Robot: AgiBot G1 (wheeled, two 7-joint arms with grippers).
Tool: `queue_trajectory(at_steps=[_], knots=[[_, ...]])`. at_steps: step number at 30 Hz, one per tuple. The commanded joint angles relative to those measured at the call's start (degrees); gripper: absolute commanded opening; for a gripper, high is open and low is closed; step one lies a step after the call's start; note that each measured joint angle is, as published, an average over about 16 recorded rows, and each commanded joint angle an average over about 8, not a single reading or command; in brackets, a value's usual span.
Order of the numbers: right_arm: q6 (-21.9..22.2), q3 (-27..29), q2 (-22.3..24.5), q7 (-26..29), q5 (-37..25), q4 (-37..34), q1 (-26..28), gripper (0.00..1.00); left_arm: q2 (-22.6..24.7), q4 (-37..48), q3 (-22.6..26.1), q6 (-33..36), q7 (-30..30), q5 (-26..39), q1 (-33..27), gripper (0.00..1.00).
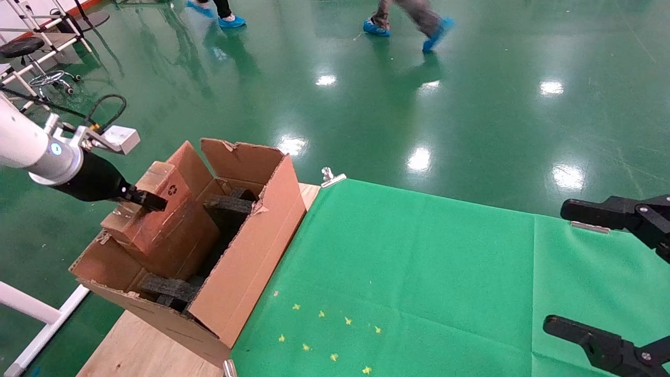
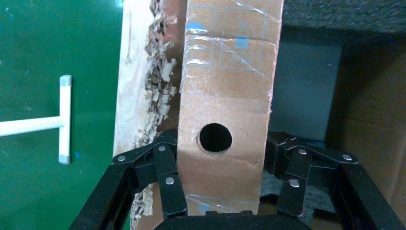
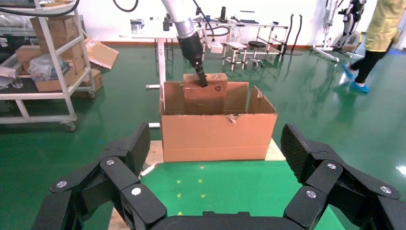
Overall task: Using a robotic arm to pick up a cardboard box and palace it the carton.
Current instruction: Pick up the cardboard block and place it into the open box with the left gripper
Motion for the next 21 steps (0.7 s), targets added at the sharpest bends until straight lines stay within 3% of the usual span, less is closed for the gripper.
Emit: queue_trajectory(at_steps=[1, 21], knots=[[0.0, 0.0, 0.0, 0.0, 0.0, 0.0, 0.0, 1.00, -0.2, 0.0, -0.1, -0.9, -0.1, -0.2, 1.0, 0.00], [0.0, 0.0, 0.0, 0.0, 0.0, 0.0, 0.0, 1.00, 0.0, -0.3, -0.6, -6.4, -0.5, -0.9, 7.1, 0.00]])
